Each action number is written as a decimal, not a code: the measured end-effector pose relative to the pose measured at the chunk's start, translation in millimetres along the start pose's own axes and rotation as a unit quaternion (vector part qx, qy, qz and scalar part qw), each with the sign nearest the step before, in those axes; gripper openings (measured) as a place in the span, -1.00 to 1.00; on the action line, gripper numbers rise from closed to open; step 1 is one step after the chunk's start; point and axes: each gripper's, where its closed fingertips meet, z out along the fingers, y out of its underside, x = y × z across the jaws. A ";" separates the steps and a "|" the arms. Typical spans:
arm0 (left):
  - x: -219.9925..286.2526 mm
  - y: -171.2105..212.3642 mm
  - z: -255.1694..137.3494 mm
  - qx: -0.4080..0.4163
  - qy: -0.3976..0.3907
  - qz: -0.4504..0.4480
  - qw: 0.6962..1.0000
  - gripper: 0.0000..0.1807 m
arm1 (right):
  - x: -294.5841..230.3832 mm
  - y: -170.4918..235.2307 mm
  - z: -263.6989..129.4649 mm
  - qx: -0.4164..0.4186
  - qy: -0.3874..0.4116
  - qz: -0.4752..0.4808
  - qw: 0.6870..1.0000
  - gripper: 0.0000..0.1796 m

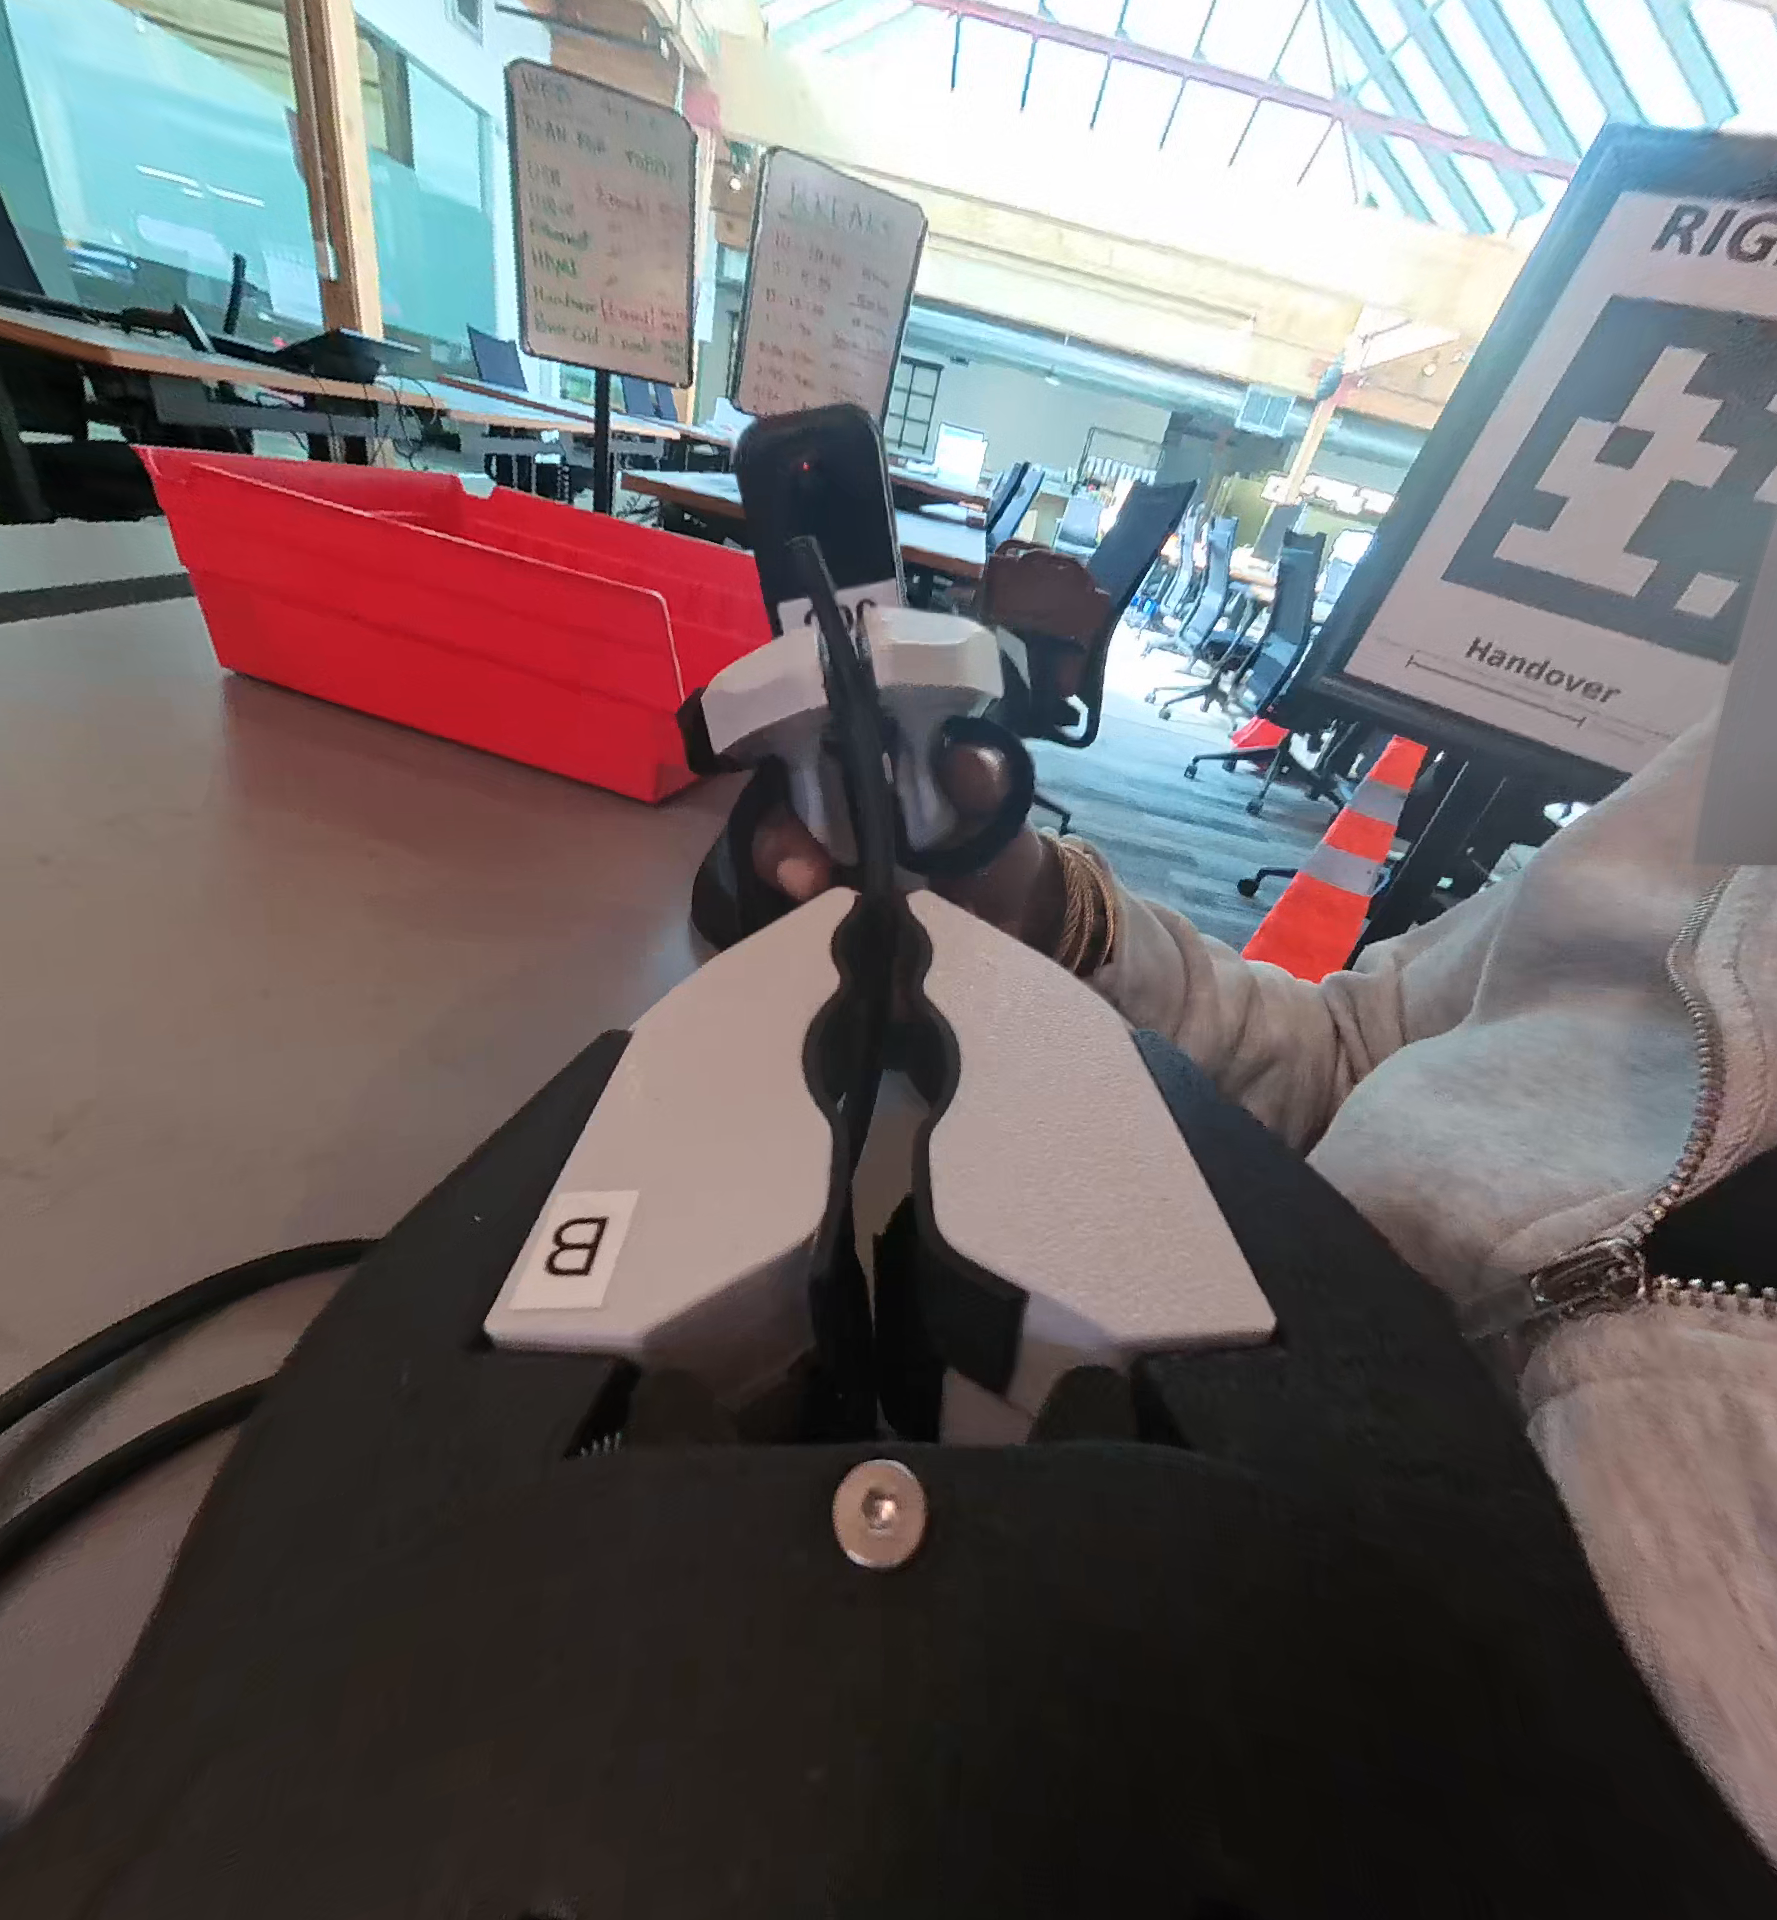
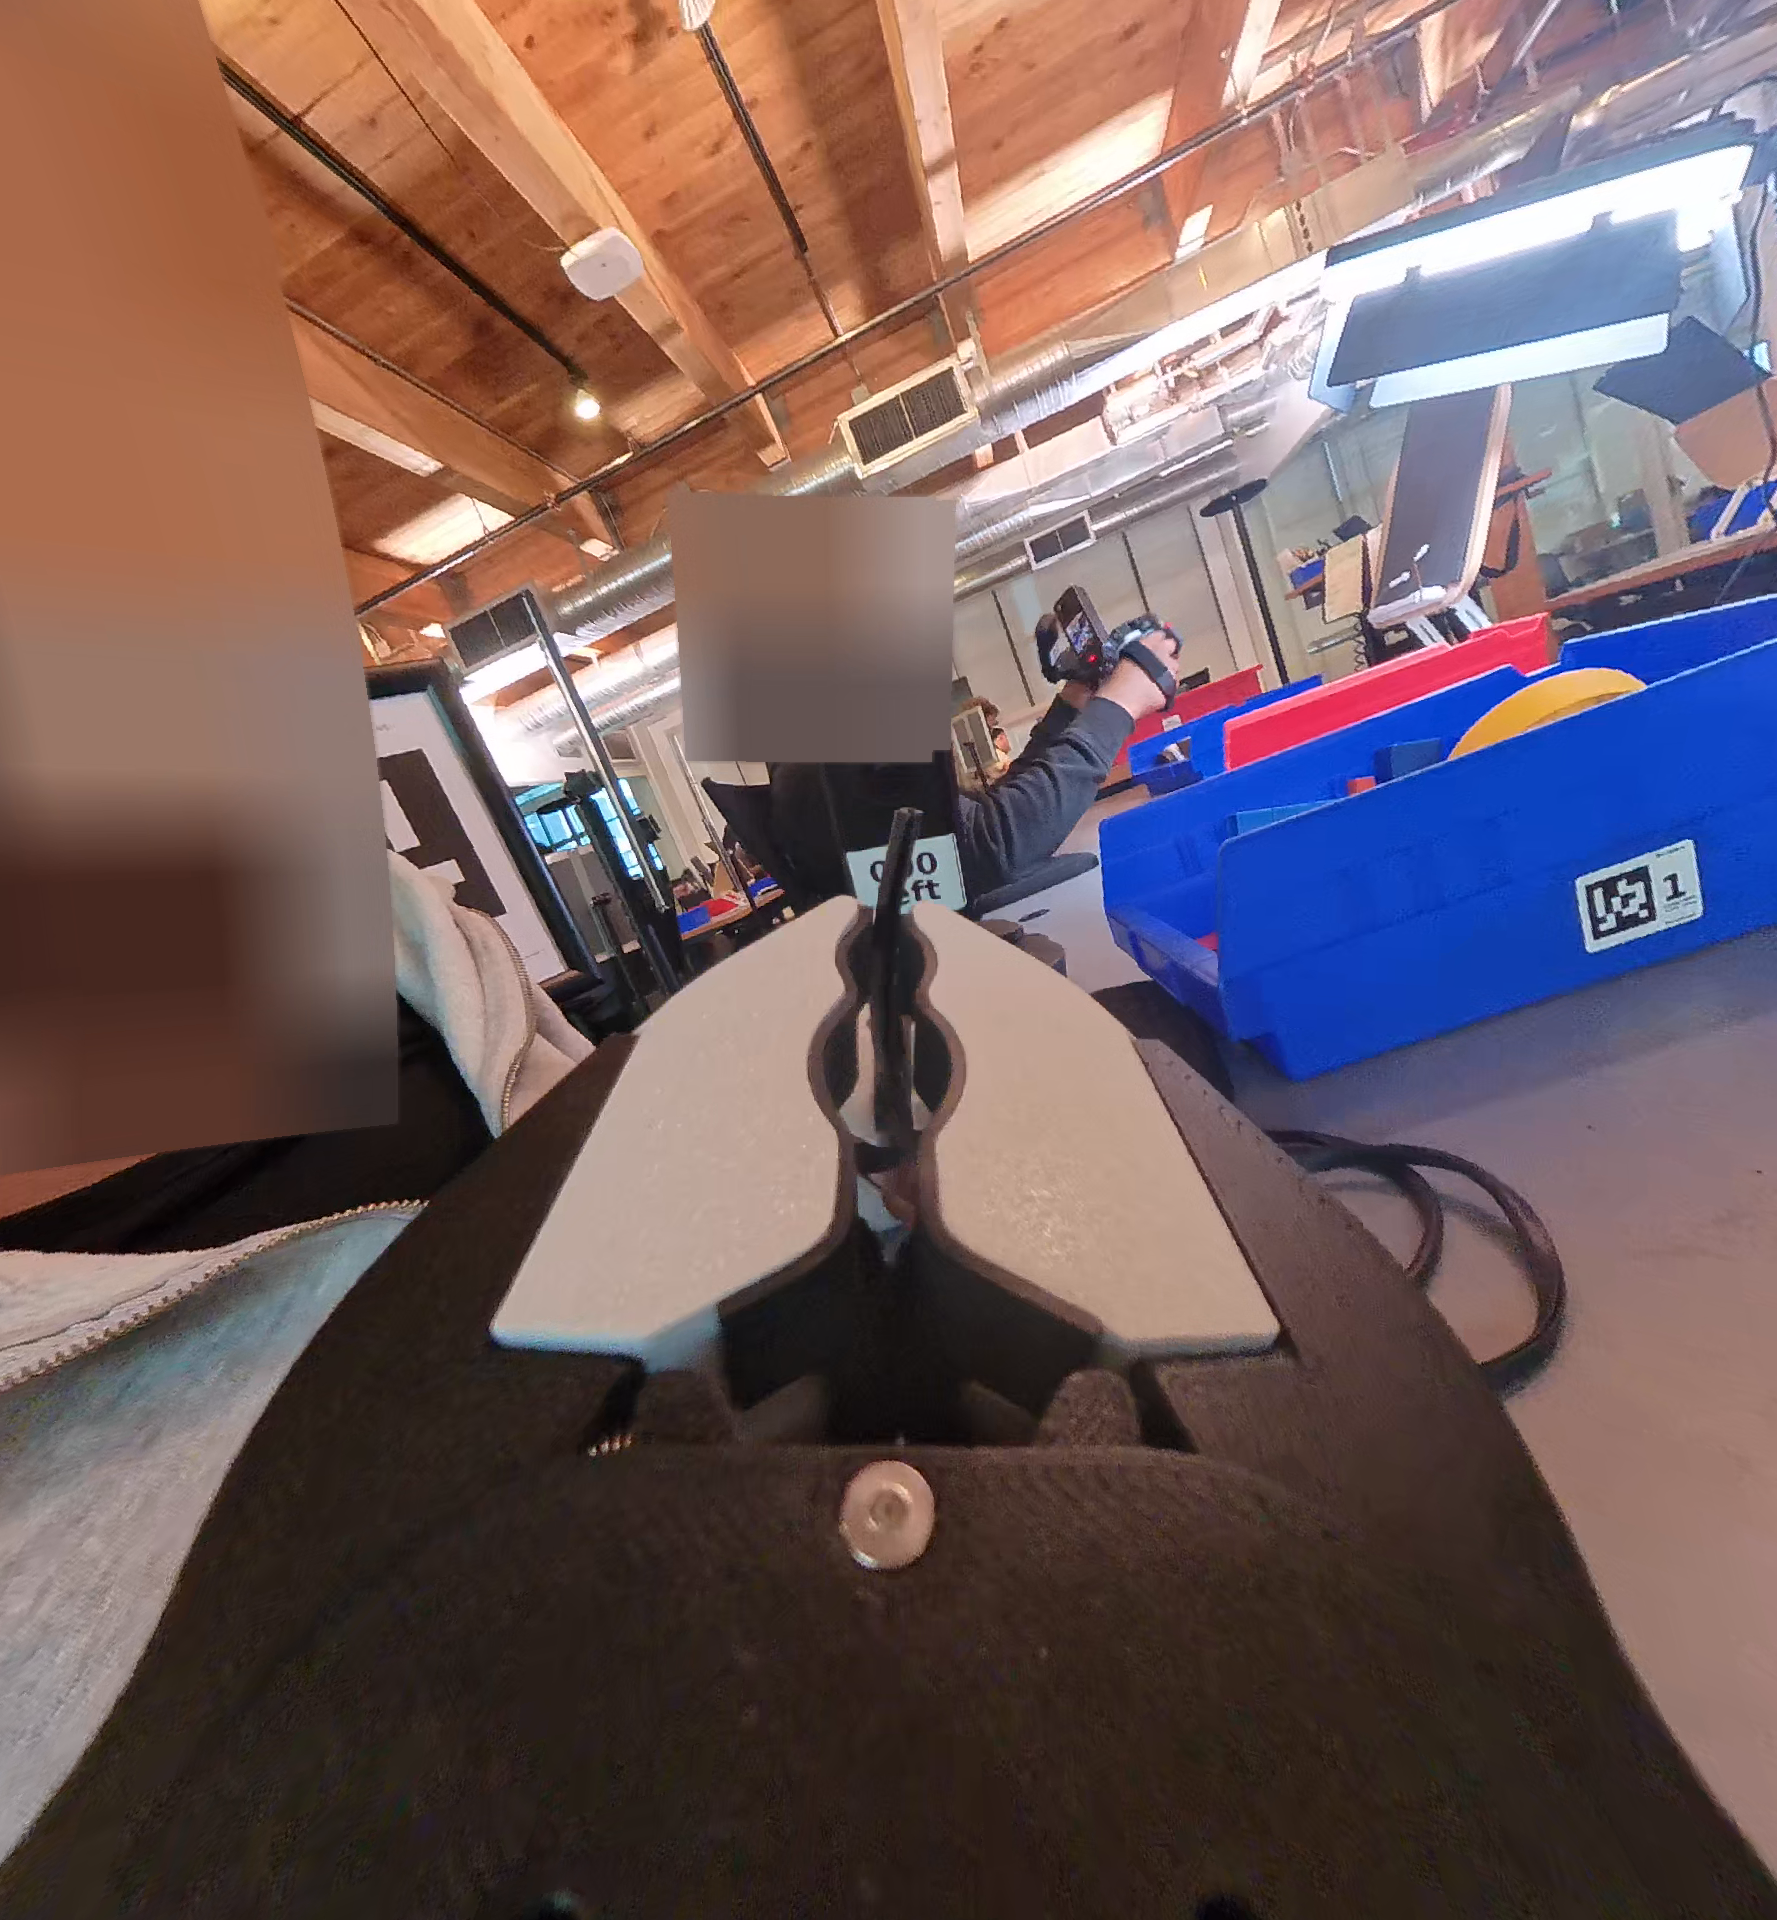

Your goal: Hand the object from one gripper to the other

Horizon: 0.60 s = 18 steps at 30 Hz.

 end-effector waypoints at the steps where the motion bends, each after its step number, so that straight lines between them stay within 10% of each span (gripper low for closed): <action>1: 0.2 -3.5 -0.1 0.014 0.002 -0.008 1.000 -0.96 | 0.7 -0.5 0.3 0.003 0.003 -0.001 1.000 -0.91; 8: 0.3 -40.3 -14.0 0.159 0.042 -0.093 0.982 -0.95 | 5.0 18.9 8.9 -0.054 0.022 -0.011 0.998 -0.63; 18: -4.6 -38.9 -11.1 0.160 0.021 -0.098 0.982 -0.88 | 0.3 36.6 16.2 -0.098 0.011 -0.047 0.994 -0.95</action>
